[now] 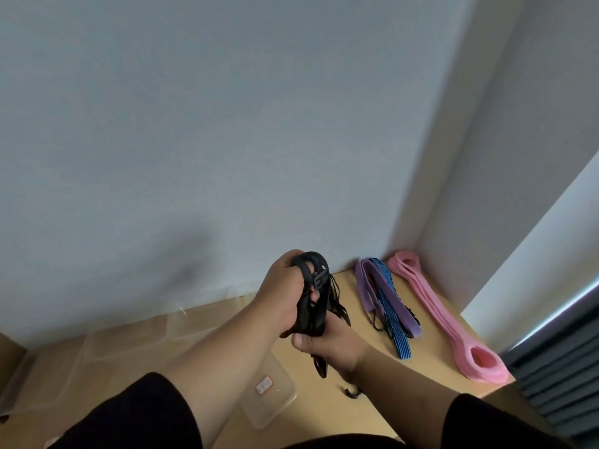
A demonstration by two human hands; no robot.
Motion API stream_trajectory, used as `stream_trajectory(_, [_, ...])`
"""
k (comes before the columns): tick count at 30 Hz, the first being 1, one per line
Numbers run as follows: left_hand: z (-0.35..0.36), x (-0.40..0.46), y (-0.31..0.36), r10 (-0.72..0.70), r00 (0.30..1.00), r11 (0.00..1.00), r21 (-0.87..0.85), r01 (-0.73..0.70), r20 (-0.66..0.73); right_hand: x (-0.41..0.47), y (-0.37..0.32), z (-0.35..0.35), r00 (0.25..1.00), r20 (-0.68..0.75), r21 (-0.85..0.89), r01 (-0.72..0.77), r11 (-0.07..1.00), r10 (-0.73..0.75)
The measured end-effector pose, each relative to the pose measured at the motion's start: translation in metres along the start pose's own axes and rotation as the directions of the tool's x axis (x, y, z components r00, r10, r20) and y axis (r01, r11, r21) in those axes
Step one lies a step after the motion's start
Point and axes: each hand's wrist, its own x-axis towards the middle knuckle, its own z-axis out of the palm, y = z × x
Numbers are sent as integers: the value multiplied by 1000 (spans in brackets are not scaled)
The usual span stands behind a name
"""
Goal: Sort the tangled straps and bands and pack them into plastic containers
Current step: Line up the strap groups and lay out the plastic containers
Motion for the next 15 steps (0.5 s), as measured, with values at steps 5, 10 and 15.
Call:
stream_trajectory(5, [8, 7, 2, 5, 999, 995, 100, -1, -36, -11, -5, -5, 987, -157, -264, -71, 962, 30])
stream_trajectory(10, [8, 30, 24, -30, 999, 959, 281, 21, 29, -22, -1, -24, 959, -274, -195, -128, 972, 72])
stream_trajectory(15, [-2, 67, 38, -53, 998, 869, 491, 57, -21, -29, 11, -41, 931, -325, 49, -159, 986, 166])
